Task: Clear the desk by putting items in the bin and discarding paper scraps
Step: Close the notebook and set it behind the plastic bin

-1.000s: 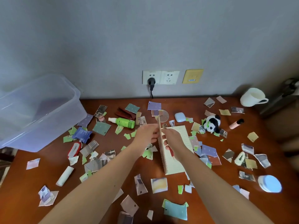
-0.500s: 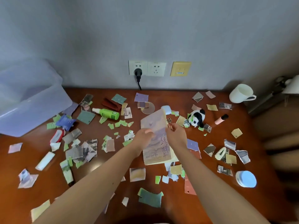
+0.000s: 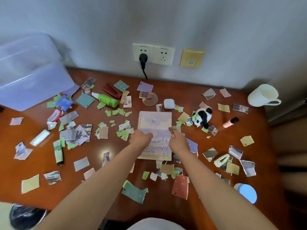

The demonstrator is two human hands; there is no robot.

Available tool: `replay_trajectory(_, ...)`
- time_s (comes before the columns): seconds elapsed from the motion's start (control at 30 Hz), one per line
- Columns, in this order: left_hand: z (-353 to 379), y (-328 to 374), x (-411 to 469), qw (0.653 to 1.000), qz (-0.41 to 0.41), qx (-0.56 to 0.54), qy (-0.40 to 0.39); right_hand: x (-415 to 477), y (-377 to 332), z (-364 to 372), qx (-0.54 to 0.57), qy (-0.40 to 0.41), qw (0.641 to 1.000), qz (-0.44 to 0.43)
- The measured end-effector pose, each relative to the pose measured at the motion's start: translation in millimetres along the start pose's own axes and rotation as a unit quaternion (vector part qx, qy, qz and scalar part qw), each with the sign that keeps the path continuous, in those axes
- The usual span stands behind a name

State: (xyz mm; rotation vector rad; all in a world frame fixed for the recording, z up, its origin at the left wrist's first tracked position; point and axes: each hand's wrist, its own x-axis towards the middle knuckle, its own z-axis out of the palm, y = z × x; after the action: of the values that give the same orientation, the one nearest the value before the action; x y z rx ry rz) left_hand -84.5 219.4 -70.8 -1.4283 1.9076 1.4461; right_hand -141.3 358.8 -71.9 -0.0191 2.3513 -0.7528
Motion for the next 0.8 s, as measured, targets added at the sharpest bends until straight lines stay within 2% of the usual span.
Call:
replay_trajectory(0.13, 3.3, 3.5, 2.8, 1.000, -0.024, -0.013, 0.015, 4.6, 4.7, -2.1, 0.006, 0.002, 1.000, -0.002)
replay_trajectory(0.23, -1.5, 3.7, 4.5, 0.996, -0.027, -0.065, 0.048, 9.3, 8.0, -2.7, 0.016, -0.009, 1.000, -0.004)
replay_trajectory(0.37, -0.1, 8.2, -4.9, 0.987, 0.033, -0.147, 0.061, 10.4, 10.5, -8.4, 0.033, -0.022, 0.999, 0.001)
replay_trajectory(0.47, 6.5, 15.6, -18.7, 0.980, 0.060, -0.170, 0.081, 9.4, 11.1, -10.6, 0.063, -0.042, 0.997, 0.028)
replay_trajectory(0.57, 7.8, 23.1, -34.5, 0.979, 0.098, -0.140, 0.109, 10.3, 12.5, -9.9, 0.124, -0.042, 0.990, 0.049)
replay_trajectory(0.8, -8.5, 44.6, -74.7, 0.962, 0.200, -0.100, 0.157, -9.4, -7.4, -19.6, 0.194, -0.054, 0.979, 0.029)
